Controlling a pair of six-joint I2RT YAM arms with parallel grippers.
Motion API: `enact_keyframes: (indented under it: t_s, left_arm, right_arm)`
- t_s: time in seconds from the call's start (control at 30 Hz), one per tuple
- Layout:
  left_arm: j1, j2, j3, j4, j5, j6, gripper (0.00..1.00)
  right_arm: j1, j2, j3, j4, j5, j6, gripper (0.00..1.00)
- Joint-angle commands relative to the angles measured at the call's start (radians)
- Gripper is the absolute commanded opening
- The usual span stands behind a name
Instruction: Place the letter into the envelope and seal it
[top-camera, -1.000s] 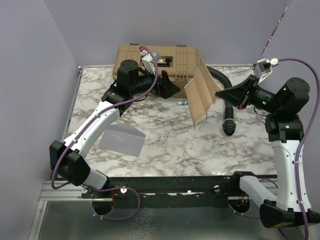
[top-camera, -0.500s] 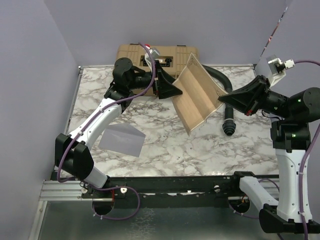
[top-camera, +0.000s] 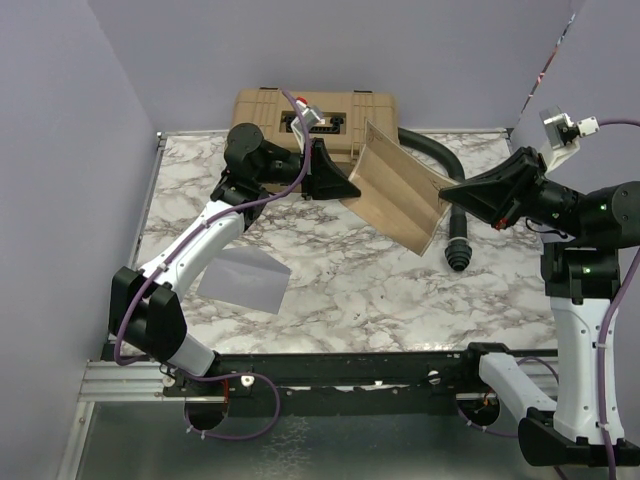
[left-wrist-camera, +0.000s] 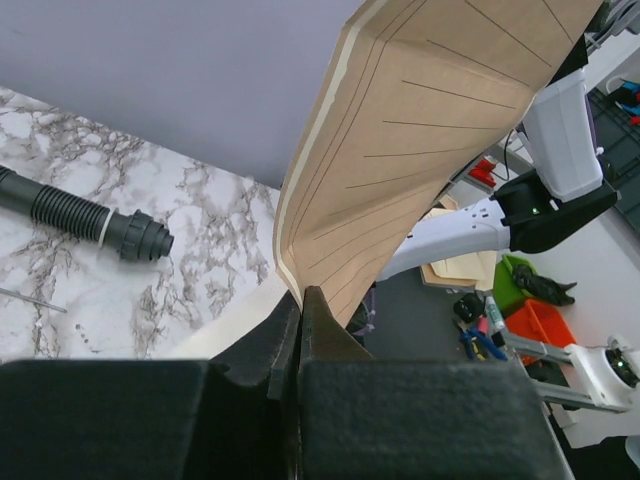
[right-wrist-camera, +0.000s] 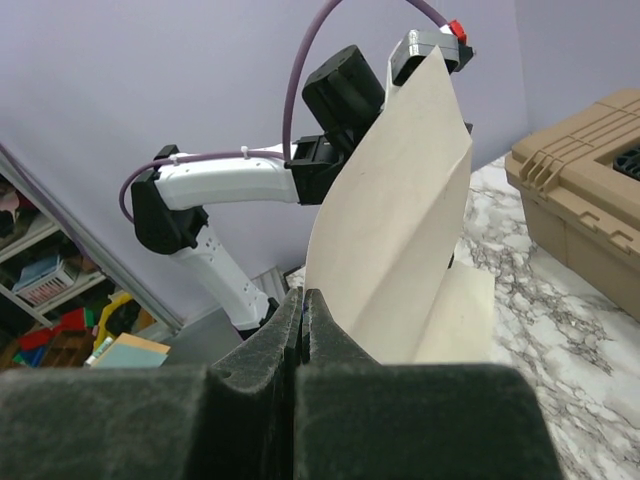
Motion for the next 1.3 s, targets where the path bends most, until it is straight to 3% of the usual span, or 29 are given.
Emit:
enact_keyframes:
  t_s: [0.0,0.17,0.3,0.33,0.43,0.47,0.53,0.63,0.73,0.87,1.07,1.27]
  left_arm:
    - [0.003,-0.030,-0.016,0.037,-0.004,0.007,0.00]
    - [0.031,-0.031,-0.030,0.062,-0.122,-0.024,0.00]
    - [0.043,-0.027,-0.039,0.130,-0.128,-0.079,0.00]
    - [0.045,-0.027,-0.038,0.132,-0.126,-0.077,0.00]
    - [0.056,-0.022,-0.034,0.133,-0.120,-0.079,0.00]
    - [0.059,-0.020,-0.031,0.132,-0.121,-0.079,0.00]
    - [0.063,-0.017,-0.025,0.132,-0.129,-0.077,0.00]
    - [0.066,-0.014,-0.015,0.132,-0.149,-0.076,0.00]
    - [0.067,-0.016,-0.014,0.132,-0.163,-0.069,0.00]
    - [0.063,-0.023,-0.033,0.130,-0.165,-0.056,0.00]
    - [0.035,-0.033,-0.053,0.130,-0.114,-0.056,0.00]
    - [0.025,-0.062,-0.089,0.129,-0.080,-0.078,0.00]
  right_arm:
    - [-0.004,0.004,-0.006,0.027,-0.005,-0.004,0.01]
    - [-0.005,-0.002,-0.022,-0.042,-0.066,-0.093,0.01]
    - [-0.004,-0.004,0.002,-0.331,-0.187,-0.387,0.01]
    - [-0.004,-0.004,0.013,-0.399,-0.202,-0.454,0.09]
    - [-0.004,-0.002,0.064,-0.551,-0.145,-0.579,0.72]
    - [-0.004,-0.004,0.070,-0.541,-0.135,-0.571,0.85]
    - [-0.004,-0.006,0.072,-0.484,-0.111,-0.534,0.94]
    - [-0.004,0.010,0.080,-0.419,-0.089,-0.476,0.96]
    - [-0.004,0.040,0.079,-0.395,0.038,-0.411,0.96]
    - [-0.004,0.094,0.025,-0.333,0.211,-0.301,0.89]
    - [0.028,0.155,-0.072,-0.168,0.116,-0.276,0.95]
    - [0.139,0.224,-0.102,-0.191,0.005,-0.365,0.95]
